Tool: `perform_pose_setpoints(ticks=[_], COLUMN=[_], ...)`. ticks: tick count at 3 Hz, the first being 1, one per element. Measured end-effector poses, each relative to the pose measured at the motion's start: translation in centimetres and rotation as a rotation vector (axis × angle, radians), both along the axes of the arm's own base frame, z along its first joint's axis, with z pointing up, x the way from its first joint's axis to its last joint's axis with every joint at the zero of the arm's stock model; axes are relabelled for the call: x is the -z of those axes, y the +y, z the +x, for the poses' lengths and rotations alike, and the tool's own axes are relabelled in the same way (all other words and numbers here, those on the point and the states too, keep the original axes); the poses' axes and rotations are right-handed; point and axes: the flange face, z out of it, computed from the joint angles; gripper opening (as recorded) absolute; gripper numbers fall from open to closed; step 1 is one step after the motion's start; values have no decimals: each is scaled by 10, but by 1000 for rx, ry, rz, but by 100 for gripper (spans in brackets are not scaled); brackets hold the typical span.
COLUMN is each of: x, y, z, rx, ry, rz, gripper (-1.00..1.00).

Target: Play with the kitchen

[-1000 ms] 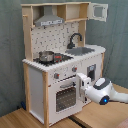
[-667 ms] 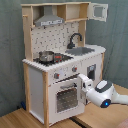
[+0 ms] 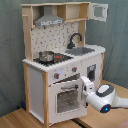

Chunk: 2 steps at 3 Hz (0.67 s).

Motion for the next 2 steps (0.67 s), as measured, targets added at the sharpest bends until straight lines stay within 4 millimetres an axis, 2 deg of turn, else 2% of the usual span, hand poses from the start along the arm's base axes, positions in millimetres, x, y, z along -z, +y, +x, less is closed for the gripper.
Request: perform_pose_setpoints(ticks=[2], x=[2], y=[19], z=[-17], rx=[74], ry=[-30], rz=[22], gripper=[-100])
